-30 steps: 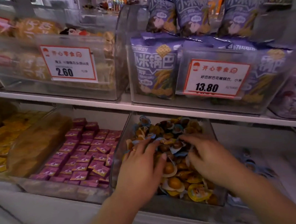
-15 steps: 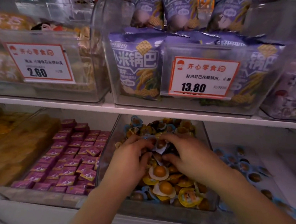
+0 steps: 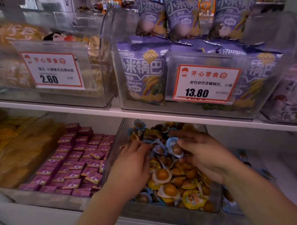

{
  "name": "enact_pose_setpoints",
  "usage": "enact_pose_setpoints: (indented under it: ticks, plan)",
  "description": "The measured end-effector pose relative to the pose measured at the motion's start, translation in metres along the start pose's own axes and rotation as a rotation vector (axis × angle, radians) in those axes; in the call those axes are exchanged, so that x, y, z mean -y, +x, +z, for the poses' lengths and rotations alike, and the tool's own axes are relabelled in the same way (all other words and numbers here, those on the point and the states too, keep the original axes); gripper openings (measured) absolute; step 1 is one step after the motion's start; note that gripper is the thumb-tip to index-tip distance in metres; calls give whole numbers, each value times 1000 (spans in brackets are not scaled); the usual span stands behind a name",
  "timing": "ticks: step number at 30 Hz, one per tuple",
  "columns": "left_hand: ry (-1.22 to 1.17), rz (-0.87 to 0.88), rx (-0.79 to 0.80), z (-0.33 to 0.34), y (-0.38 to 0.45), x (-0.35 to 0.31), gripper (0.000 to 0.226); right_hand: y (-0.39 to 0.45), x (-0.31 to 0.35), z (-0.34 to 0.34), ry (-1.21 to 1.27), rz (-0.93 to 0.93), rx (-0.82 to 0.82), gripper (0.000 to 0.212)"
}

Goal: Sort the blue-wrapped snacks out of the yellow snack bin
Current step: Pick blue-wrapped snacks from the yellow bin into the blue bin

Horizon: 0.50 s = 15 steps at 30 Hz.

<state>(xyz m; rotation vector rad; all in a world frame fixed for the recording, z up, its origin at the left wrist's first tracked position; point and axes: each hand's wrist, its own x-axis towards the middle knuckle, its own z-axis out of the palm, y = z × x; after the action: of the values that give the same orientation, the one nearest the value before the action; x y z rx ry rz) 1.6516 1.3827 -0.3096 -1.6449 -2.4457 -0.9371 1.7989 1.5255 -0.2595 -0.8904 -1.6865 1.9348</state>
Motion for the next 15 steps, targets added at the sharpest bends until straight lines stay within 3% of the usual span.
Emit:
enact_pose_setpoints:
  ticks: [3,6,8,12,15]
  plan:
    - [55,-5,68,3,-1,1,43,0,0,6,272,55,-66,27]
    - [13,-30,7,2,1,1,37,4,0,6,219,7,-198,21]
    - [20,-31,-18,2,1,1,34,10,-3,7,-121,-45,-207,18]
    - [-2,-52,-8,2,1,3,41,17,-19,22,-1047,-231,5,50]
    - [-15,-81,9,3,0,7,40,17,-30,35,-1218,-324,49,52]
